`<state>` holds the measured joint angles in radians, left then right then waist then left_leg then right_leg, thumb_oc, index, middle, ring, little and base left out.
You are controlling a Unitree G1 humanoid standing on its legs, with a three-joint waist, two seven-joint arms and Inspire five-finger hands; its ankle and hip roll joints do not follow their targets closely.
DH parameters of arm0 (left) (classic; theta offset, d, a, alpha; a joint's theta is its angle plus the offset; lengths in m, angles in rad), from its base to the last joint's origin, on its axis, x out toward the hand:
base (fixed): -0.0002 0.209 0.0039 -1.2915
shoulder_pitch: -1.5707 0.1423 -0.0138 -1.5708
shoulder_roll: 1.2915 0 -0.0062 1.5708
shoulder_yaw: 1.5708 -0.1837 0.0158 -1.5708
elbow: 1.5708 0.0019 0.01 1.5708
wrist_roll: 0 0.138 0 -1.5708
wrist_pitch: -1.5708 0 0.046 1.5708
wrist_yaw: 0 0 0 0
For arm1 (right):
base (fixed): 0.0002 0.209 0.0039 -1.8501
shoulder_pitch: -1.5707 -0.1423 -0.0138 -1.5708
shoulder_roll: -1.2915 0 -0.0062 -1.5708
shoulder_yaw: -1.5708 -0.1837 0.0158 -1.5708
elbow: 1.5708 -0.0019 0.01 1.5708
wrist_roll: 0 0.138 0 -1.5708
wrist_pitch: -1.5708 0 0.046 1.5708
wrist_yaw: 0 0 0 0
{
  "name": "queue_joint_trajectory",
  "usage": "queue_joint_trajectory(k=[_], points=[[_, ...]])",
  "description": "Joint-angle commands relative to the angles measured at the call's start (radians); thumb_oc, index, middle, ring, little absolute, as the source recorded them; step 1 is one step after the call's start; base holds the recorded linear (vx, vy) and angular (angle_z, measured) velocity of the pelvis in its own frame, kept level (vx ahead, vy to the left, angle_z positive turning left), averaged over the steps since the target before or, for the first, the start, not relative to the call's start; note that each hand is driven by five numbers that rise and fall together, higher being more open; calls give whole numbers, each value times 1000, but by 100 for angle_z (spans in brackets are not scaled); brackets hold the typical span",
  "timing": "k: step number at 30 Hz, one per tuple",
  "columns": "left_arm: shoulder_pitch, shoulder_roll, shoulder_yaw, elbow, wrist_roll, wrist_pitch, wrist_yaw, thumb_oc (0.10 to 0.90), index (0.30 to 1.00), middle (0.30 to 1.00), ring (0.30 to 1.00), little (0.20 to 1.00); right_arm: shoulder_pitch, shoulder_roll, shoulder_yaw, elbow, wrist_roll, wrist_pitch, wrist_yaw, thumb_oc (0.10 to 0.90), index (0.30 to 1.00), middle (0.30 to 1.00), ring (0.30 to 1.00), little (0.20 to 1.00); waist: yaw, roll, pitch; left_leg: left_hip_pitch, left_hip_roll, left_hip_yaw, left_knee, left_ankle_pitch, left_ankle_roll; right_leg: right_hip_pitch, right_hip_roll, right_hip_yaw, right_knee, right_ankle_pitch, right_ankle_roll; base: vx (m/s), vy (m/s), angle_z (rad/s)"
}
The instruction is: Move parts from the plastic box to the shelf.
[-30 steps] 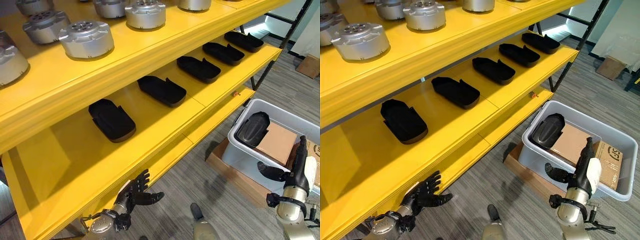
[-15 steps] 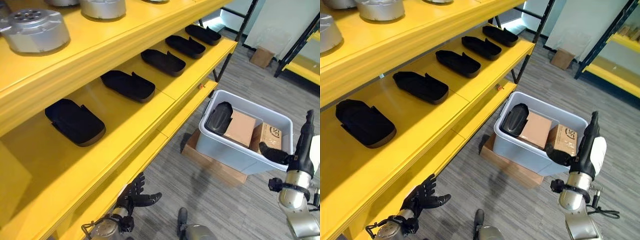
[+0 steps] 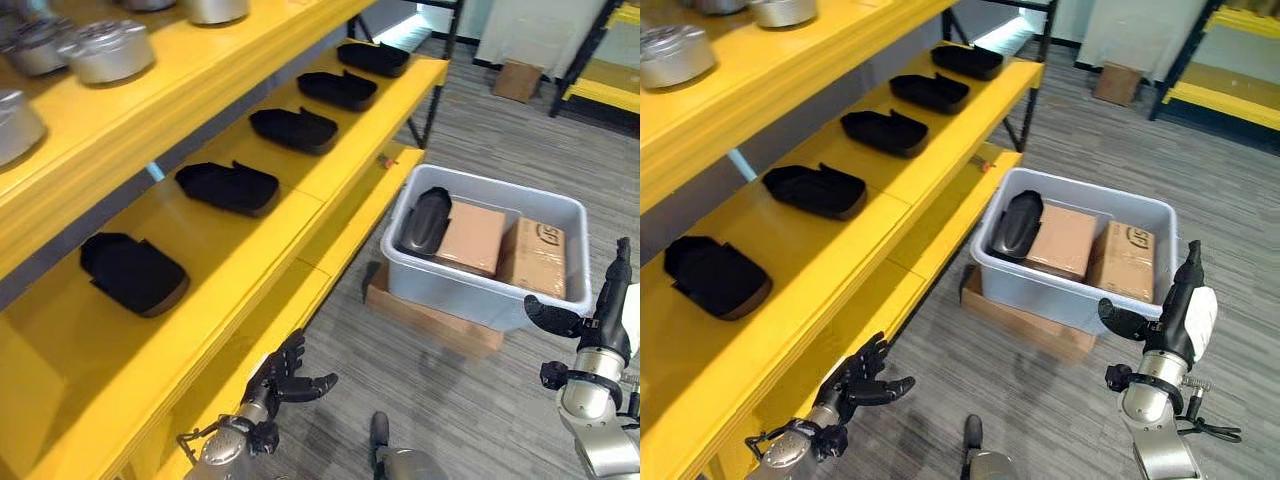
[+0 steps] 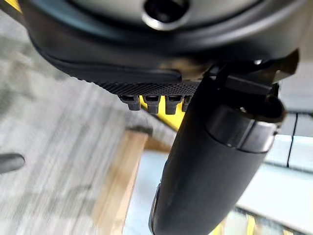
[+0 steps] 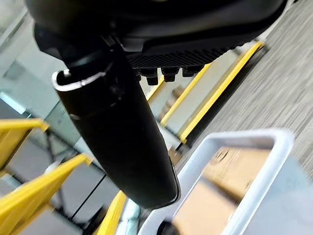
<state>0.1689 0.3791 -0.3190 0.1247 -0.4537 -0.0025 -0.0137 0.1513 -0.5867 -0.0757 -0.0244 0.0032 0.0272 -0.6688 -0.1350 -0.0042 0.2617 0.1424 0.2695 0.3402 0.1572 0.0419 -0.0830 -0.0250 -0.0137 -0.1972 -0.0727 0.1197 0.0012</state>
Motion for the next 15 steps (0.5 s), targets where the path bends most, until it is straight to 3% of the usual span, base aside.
queue_joint_trajectory(k=[1,6,8,9,10,11,13,15], points=[[-28,25,12,-118,57,-129,-24,900,1000,1000,1000,1000,-57,-60,-59,-53,-50,-101,-75,900,1000,1000,1000,1000,-14,-48,-54,-25,7,22,108,33,-40,105,-16,27,24,-106,11,43,-204,-28],[-87,27,27,-105,27,-119,48,900,1000,1000,1000,1000,-40,-60,-73,-54,-81,-118,-78,900,1000,1000,1000,1000,-49,-50,-67,-23,30,45,248,39,-51,111,13,54,36,-125,-18,72,-213,-14],[-93,24,49,-108,18,-109,68,900,1000,1000,1000,1000,-37,-52,-64,-52,-86,-127,-66,900,1000,1000,1000,1000,-36,-50,-69,-58,-36,-12,287,-12,-18,120,23,92,32,-123,-20,34,-125,-35],[-88,23,70,-114,15,-100,74,900,1000,1000,1000,1000,-42,-41,-51,-48,-91,-136,-59,900,1000,1000,1000,1000,-22,-61,-68,-101,-93,-30,286,-35,31,112,17,114,34,-107,-21,1,-87,-60],[-81,22,90,-124,15,-85,73,900,1000,1000,1000,1000,-49,-30,-41,-46,-97,-140,-54,900,1000,1000,1000,1000,-10,-65,-66,-132,-130,-48,282,-62,55,118,20,137,36,-110,-17,-4,-91,-57],[-67,24,122,-136,17,-68,59,900,1000,1000,1000,1000,-51,-17,-35,-58,-100,-139,-45,900,1000,1000,1000,1000,7,-68,-59,-177,-156,-48,254,-65,66,135,26,151,38,-121,-16,45,-61,-55],[-62,26,132,-140,16,-61,57,900,1000,1000,1000,1000,-51,-14,-33,-63,-97,-137,-42,900,1000,1000,1000,1000,12,-70,-57,-192,-163,-44,235,-62,67,140,27,154,37,-125,-15,18,-22,-47],[-44,23,152,-143,-8,-49,80,900,1000,1000,1000,1000,-54,-9,-12,-74,-72,-141,-47,900,1000,1000,1000,1000,34,-61,-51,-244,-201,-38,89,-37,65,172,39,159,16,-132,-3,45,18,-26]])
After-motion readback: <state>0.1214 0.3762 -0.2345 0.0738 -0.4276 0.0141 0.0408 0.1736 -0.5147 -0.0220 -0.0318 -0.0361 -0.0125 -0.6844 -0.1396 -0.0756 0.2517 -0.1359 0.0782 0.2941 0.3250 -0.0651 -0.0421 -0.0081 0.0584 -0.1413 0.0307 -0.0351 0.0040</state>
